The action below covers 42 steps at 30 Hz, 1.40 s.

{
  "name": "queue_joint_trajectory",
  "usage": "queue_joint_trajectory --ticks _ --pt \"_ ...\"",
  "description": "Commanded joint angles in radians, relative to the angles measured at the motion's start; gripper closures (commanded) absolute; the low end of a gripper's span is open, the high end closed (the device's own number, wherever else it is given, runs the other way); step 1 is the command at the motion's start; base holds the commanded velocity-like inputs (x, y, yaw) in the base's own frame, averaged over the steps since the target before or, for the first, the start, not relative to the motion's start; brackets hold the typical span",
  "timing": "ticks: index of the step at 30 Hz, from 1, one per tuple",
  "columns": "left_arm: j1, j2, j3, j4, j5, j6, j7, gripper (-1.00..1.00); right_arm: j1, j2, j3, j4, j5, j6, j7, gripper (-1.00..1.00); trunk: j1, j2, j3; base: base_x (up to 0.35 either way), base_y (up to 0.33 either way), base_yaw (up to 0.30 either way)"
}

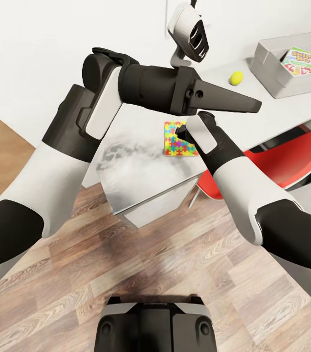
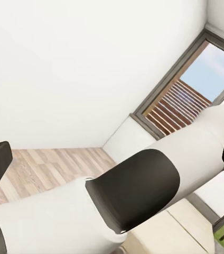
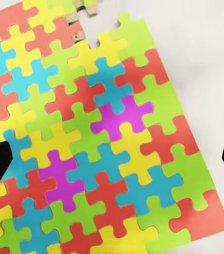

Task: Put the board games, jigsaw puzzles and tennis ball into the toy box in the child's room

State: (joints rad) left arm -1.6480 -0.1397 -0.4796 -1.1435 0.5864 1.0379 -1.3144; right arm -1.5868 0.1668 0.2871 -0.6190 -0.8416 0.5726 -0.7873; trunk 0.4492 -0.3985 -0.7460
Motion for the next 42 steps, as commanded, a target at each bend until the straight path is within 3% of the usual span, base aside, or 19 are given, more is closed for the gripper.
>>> queue_joint_trajectory --ticks 1,31,42 --pt "-0.001 0.000 -0.001 0.001 0.003 0.008 -0.002 -1.00 -0.001 -0.001 0.004 -0.001 -0.007 0.003 -0.007 -1.00 0.001 -0.002 0.000 0.079 0.000 0.000" --pt "0.000 0.000 -0.002 0.002 0.001 0.007 -0.002 -1.00 0.001 -0.001 0.004 0.001 -0.007 0.003 -0.006 -1.00 0.001 -0.002 0.007 0.187 -0.038 0.000" --pt "0.011 0.000 -0.002 0.002 0.001 0.006 -0.001 -1.00 0.002 0.000 0.005 0.005 -0.007 0.001 -0.006 -1.00 0.001 -0.002 0.007 0.030 -0.023 0.000"
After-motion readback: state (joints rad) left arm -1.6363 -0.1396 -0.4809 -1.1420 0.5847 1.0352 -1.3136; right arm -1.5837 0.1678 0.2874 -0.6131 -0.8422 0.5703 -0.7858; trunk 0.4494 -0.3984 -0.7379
